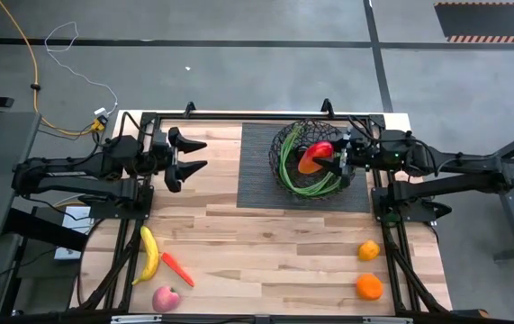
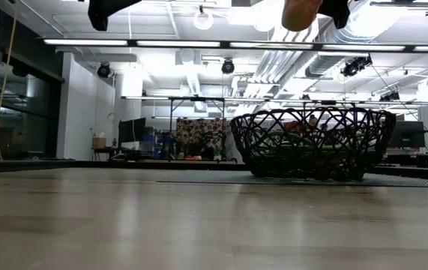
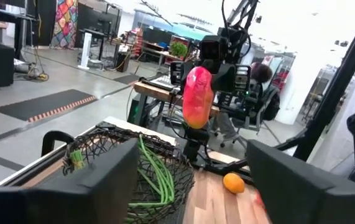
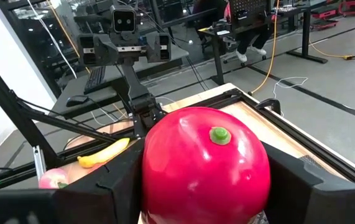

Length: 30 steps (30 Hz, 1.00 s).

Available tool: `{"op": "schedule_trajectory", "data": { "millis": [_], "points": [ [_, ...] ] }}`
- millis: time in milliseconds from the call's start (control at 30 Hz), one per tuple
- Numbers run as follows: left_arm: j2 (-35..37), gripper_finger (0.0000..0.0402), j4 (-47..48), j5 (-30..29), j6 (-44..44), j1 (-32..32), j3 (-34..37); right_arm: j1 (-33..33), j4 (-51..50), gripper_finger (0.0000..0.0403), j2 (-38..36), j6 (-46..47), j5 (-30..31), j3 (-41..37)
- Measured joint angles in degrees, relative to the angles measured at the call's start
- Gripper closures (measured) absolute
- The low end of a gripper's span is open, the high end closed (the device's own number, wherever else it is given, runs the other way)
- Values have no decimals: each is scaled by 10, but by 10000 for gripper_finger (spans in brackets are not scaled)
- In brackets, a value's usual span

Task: Build produce basket
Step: Put the mango into the wire basket

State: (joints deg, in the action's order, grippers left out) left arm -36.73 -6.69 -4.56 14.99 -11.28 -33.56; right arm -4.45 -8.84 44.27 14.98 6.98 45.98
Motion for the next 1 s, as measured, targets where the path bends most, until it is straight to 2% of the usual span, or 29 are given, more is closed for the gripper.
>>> {"op": "schedule_trajectory", "data": {
  "millis": [100,233,267,333,433,533,633,767,867,1000],
  "points": [
    [0,214,10,-6,-16,2,0,0,-1,166,0,0,0,0],
    [0,367,29,-5,-56,2,0,0,-9,166,0,2,0,0],
    [0,382,34,-4,-58,2,0,0,-13,166,0,5,0,0],
    [0,385,41,-8,-54,2,0,0,-22,166,0,13,1,0],
    [-2,397,47,-10,-52,2,0,-2,-31,166,8,35,33,2],
    [-2,399,47,-18,-49,2,0,-24,-100,166,40,56,50,35],
    [-2,401,48,-23,-47,1,0,-56,-203,166,98,84,44,78],
    [-2,401,48,-27,-51,1,0,-95,-286,166,189,119,9,120],
    [-2,401,48,-35,-51,1,0,-117,-304,166,254,134,-14,131],
    [-2,401,50,-50,-51,1,0,-137,-279,166,323,158,-21,133]
  ]
}}
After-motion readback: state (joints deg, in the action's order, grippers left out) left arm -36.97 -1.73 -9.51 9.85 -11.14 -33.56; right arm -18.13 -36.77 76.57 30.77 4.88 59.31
